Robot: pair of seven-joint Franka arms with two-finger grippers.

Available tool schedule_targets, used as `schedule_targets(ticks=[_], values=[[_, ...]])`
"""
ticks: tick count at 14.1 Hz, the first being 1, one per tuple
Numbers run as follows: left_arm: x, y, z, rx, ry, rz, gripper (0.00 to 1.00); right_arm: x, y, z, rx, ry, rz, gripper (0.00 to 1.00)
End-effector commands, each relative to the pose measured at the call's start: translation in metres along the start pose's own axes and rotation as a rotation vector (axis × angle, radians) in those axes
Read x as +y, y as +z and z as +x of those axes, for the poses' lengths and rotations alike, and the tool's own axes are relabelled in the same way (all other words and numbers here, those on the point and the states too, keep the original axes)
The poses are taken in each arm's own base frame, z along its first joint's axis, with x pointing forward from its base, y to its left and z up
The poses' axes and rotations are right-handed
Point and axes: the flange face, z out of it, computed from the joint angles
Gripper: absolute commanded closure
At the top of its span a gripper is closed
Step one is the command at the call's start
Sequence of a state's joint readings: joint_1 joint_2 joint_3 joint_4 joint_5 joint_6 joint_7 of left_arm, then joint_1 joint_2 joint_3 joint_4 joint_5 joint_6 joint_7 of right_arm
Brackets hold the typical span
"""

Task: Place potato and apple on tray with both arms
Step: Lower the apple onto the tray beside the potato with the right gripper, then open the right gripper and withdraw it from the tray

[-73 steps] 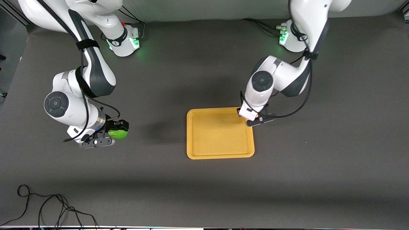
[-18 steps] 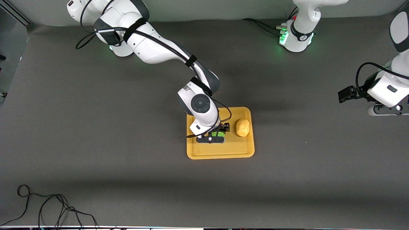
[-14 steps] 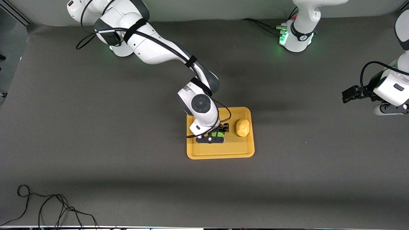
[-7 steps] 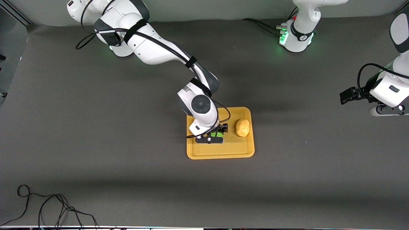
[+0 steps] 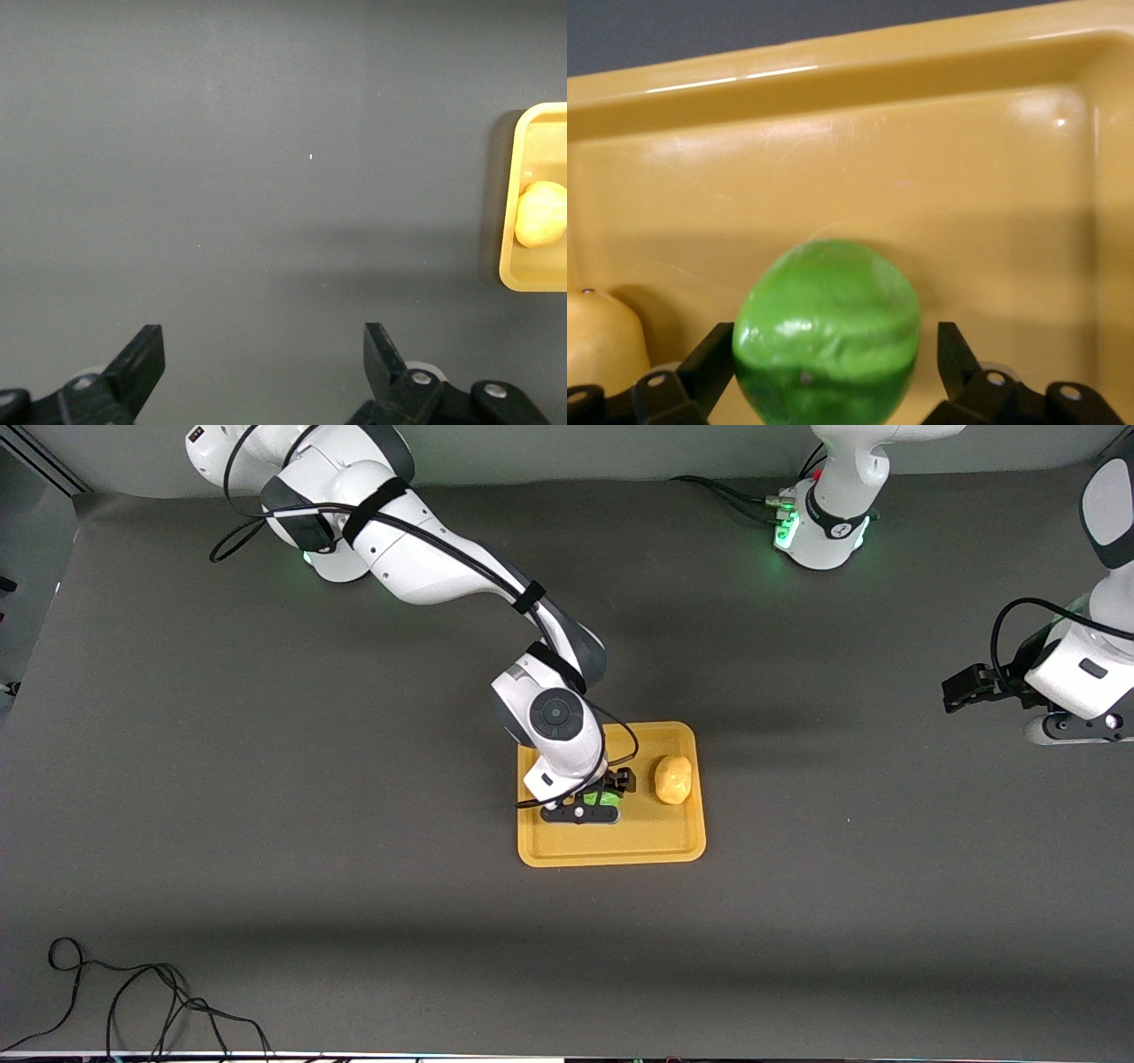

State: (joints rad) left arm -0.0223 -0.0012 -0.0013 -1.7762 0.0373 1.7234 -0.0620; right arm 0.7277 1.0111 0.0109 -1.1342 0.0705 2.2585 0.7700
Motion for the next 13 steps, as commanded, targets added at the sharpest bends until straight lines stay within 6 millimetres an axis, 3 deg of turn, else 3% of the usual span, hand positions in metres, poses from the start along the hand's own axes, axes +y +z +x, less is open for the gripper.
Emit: schedule_targets(ticks=[1, 2, 3, 6, 9, 10, 13], values=[[-0.001, -0.004, -0.009, 0.017, 0.014, -0.01, 0.0, 0.001, -0.028, 0.005, 0.006, 0.021, -0.014, 0.0], [0.0, -0.004, -0.009, 0.017, 0.014, -0.01, 0.0, 0.002, -0.046, 0.01, 0.013, 0.017, -0.014, 0.0], [0.0, -0.004, -0.009, 0.016, 0.014, -0.01, 0.0, 0.014, -0.073, 0.023, 0.02, 0.035, -0.019, 0.0], [0.0, -0.004, -0.009, 0.014, 0.014, -0.012, 0.0, 0.051, -0.158, 0.038, 0.045, 0.087, -0.007, 0.0], [0.0, -0.004, -0.01, 0.01, 0.014, -0.01, 0.0, 0.125, -0.226, 0.062, 0.075, 0.14, 0.009, 0.0], [0.0, -0.004, -0.011, 0.008, 0.014, -0.01, 0.0, 0.16, -0.252, 0.071, 0.081, 0.176, 0.007, 0.0], [0.002, -0.004, -0.011, 0.008, 0.017, -0.011, 0.0, 0.23, -0.315, 0.075, 0.027, 0.136, -0.045, 0.0]])
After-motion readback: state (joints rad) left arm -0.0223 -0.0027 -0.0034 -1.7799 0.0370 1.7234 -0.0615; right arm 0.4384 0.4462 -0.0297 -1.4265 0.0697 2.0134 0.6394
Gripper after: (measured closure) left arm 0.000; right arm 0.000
